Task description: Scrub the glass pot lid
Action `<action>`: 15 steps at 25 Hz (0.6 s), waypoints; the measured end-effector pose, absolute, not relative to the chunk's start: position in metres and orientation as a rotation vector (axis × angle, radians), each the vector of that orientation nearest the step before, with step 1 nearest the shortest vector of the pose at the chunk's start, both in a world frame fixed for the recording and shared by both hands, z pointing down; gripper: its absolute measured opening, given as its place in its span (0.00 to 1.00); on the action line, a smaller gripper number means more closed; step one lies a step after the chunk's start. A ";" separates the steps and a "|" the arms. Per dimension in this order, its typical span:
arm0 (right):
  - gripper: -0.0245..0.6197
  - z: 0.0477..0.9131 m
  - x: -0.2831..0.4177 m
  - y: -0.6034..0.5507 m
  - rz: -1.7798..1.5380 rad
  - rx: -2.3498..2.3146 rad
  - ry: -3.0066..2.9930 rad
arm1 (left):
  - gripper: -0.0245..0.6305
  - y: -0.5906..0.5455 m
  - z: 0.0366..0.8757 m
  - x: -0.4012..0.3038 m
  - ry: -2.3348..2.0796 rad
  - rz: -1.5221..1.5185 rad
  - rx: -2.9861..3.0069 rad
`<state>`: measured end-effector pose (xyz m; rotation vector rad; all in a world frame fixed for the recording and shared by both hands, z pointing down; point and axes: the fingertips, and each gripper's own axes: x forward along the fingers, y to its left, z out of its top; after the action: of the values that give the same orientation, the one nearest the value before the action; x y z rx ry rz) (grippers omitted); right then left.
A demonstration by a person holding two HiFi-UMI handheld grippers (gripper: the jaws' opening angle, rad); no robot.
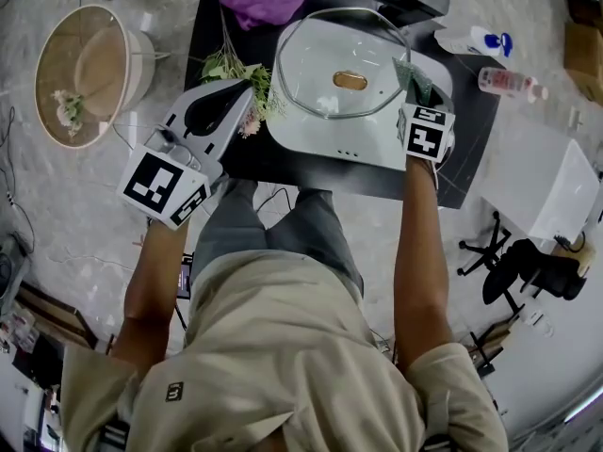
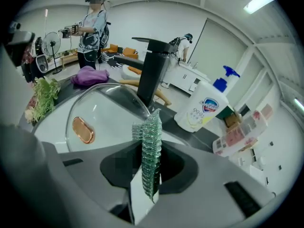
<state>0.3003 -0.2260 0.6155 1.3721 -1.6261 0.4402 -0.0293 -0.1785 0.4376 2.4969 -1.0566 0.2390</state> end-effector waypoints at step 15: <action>0.17 0.603 0.180 -0.269 0.300 1.230 -1.799 | 0.06 -0.171 0.440 -0.058 -1.103 0.229 2.472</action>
<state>0.1799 -0.2692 0.6033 1.2302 -1.7991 0.2995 -0.0581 -0.1712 0.4401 2.4723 -1.1031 0.2294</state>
